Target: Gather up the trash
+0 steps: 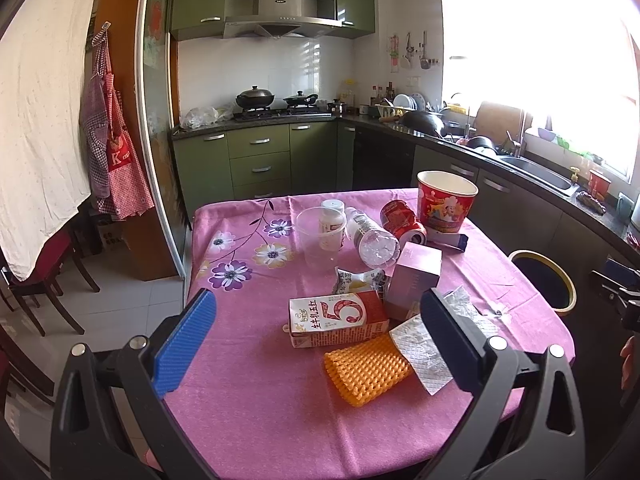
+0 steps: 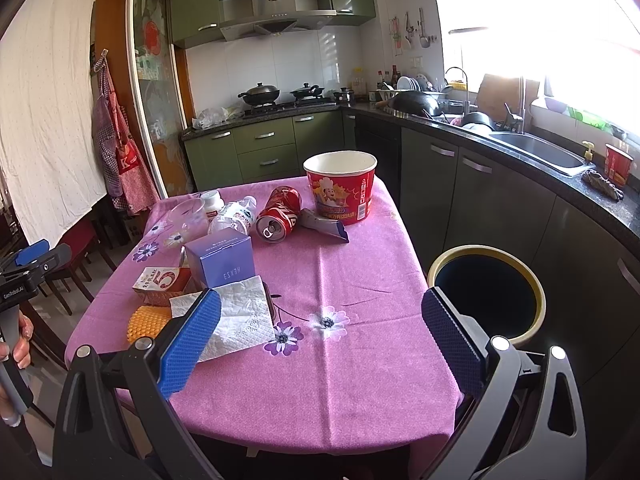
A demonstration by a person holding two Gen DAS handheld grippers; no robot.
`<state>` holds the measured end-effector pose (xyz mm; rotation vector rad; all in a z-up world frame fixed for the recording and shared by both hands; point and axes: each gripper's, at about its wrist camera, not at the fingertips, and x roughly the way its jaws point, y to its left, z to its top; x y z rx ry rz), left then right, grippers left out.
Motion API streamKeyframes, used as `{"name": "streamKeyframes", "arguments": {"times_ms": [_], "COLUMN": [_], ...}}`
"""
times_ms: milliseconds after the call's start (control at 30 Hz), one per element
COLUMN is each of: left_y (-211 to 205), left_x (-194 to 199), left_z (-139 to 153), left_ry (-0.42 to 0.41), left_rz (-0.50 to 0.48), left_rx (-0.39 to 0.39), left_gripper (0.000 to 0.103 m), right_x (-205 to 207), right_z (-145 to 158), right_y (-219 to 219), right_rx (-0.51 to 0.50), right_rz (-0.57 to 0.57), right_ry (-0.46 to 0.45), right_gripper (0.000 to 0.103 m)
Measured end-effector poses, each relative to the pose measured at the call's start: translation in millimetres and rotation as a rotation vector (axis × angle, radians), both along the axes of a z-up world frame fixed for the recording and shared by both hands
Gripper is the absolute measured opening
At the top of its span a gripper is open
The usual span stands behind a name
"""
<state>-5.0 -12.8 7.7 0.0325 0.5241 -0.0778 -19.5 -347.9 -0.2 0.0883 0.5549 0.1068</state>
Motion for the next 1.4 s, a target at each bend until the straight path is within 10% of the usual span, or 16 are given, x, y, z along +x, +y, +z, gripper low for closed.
{"name": "streamKeyframes", "arguments": {"times_ms": [1400], "left_y": [6], "left_x": [42], "left_z": [7], "left_ry": [0.019], "left_rz": [0.002], "left_rx": [0.013], "left_gripper": [0.097], "right_x": [51], "right_z": [5], "right_y": [-8], "right_rx": [0.019], "right_rz": [0.061], "right_ry": [0.084], "right_gripper": [0.099]}}
